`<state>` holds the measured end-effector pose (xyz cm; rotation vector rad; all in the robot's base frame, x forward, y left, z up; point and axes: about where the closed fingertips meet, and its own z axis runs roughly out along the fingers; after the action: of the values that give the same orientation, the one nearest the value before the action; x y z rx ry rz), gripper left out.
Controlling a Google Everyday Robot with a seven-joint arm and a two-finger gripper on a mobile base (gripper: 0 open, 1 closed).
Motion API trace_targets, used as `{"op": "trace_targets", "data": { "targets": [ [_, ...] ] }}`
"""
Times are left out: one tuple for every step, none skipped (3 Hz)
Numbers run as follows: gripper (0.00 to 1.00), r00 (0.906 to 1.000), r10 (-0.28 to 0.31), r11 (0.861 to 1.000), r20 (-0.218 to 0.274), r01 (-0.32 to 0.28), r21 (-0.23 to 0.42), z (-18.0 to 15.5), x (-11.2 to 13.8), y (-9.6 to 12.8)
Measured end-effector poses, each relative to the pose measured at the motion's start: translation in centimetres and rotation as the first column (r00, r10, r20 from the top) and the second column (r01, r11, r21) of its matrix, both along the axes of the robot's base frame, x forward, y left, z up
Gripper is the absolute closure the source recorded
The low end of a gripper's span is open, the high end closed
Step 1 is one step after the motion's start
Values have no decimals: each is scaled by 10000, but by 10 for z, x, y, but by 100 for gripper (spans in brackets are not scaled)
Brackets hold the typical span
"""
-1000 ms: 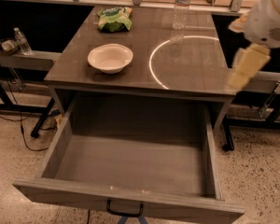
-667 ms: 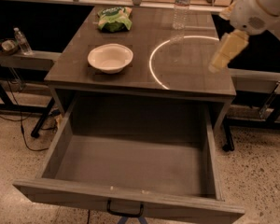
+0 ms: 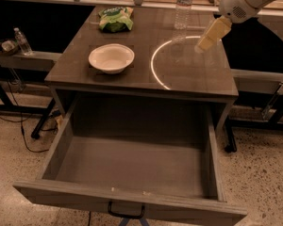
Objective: Place water bottle into top drawer
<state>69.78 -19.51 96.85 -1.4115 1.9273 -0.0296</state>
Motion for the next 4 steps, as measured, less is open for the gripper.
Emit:
{"op": "trace_targets", "data": {
  "targets": [
    [0,10000,3,10000,-4,-3,1,0,0,0],
    [0,9970,-772,9955,101,765,556,-9,19,-1],
    [0,9776,-2050,9666,476,1946,1668,-21,65,-13],
    [0,9434,-3148,9144,1038,2722,2998,-28,123,-29]
  ]
}}
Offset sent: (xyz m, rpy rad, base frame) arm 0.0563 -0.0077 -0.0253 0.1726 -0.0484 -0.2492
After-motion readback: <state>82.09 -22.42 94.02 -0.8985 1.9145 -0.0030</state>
